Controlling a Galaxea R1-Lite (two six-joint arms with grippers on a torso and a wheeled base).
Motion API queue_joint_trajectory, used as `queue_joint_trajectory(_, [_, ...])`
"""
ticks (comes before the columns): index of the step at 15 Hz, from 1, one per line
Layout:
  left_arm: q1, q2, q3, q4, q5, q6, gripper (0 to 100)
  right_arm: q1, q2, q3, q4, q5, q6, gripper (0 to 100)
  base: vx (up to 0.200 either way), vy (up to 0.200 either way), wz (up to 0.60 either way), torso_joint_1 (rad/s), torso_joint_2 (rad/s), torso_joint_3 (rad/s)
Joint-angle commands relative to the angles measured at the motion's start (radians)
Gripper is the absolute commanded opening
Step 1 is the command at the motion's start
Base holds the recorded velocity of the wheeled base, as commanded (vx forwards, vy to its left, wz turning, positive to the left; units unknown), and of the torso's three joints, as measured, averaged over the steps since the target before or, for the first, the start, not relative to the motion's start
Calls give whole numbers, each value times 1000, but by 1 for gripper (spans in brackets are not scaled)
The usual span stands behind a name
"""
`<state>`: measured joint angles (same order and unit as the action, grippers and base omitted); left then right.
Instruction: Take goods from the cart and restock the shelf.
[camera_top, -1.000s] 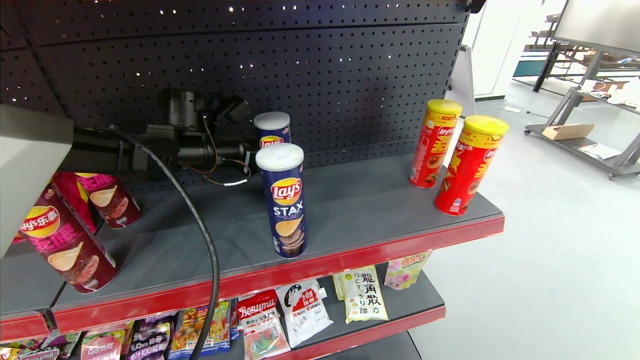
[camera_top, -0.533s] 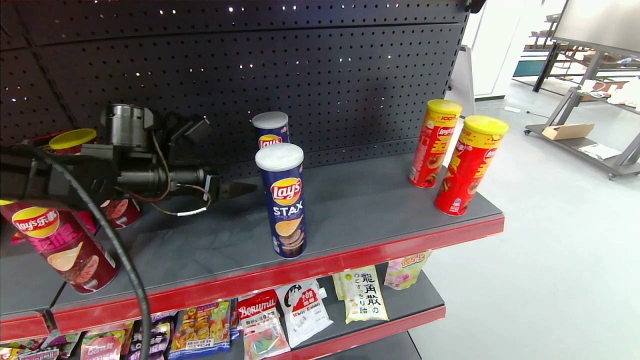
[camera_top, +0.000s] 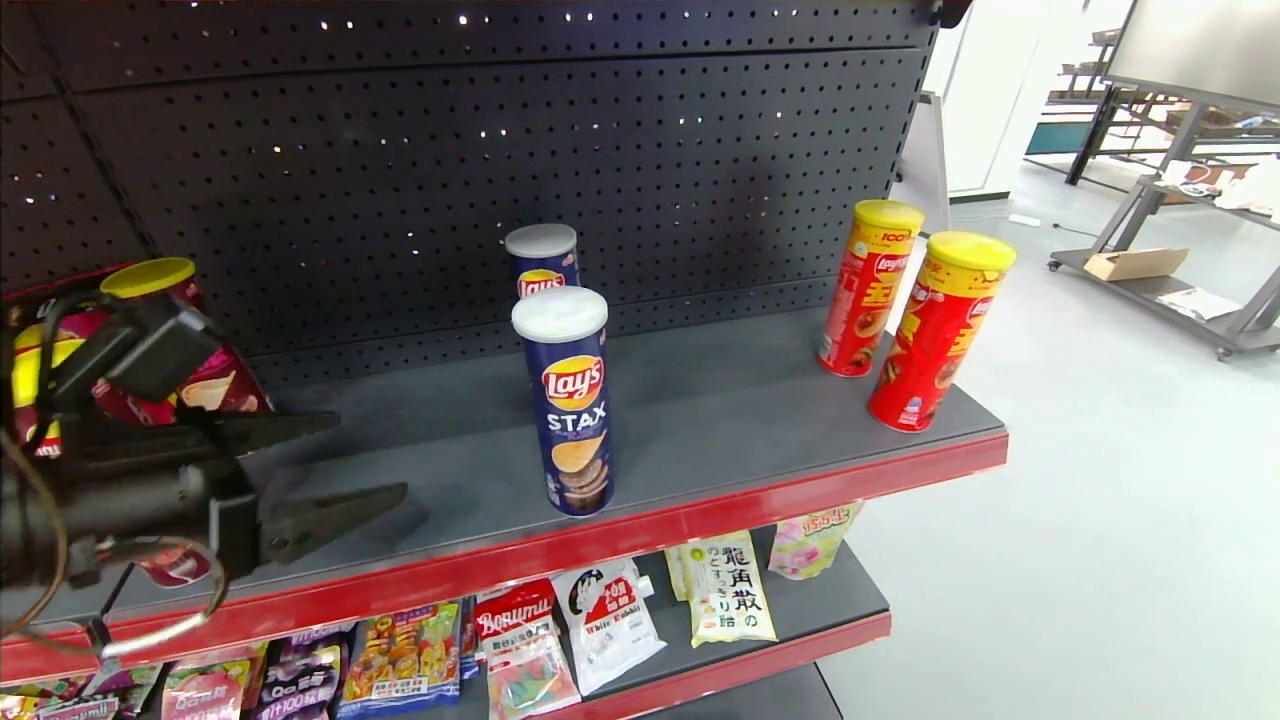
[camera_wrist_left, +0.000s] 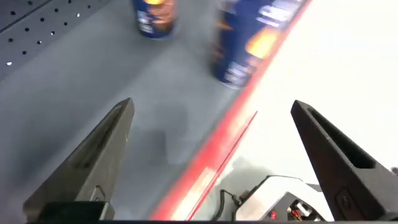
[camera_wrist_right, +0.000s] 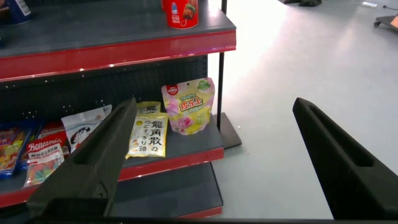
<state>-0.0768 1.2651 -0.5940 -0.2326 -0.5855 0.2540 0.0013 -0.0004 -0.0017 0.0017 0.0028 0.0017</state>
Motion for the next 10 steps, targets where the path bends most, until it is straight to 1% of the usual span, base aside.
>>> queue_joint_trajectory(1, [28, -467, 220, -2, 4, -101, 100, 0, 2, 0, 0, 0, 0, 100, 0, 0, 0, 0, 0, 0])
queue_joint_trajectory(2, [29, -529, 215, -1, 15, -168, 100, 0, 2, 0, 0, 0, 0, 100, 0, 0, 0, 0, 0, 0])
queue_joint_trajectory(3, [37, -575, 214, -1, 56, -225, 100, 0, 0, 0, 0, 0, 0, 100, 0, 0, 0, 0, 0, 0])
queue_joint_trajectory(4, [68, -658, 249, 7, 243, -257, 100, 0, 0, 0, 0, 0, 0, 100, 0, 0, 0, 0, 0, 0])
queue_joint_trajectory(5, [71, -699, 287, 7, 351, -257, 100, 0, 0, 0, 0, 0, 0, 100, 0, 0, 0, 0, 0, 0])
queue_joint_trajectory(6, [71, -756, 316, 10, 415, -256, 100, 0, 2, 0, 0, 0, 0, 100, 0, 0, 0, 0, 0, 0])
queue_joint_trajectory(7, [71, -825, 362, 33, 420, -256, 100, 0, 0, 0, 0, 0, 0, 100, 0, 0, 0, 0, 0, 0])
queue_joint_trajectory(8, [71, -865, 388, 53, 420, -253, 100, 0, 0, 0, 0, 0, 0, 100, 0, 0, 0, 0, 0, 0])
queue_joint_trajectory(9, [69, -958, 418, 116, 420, -240, 100, 0, 0, 0, 0, 0, 0, 100, 0, 0, 0, 0, 0, 0])
queue_joint_trajectory(10, [69, -1024, 425, 177, 420, -240, 100, 0, 2, 0, 0, 2, 0, 100, 0, 0, 0, 0, 0, 0])
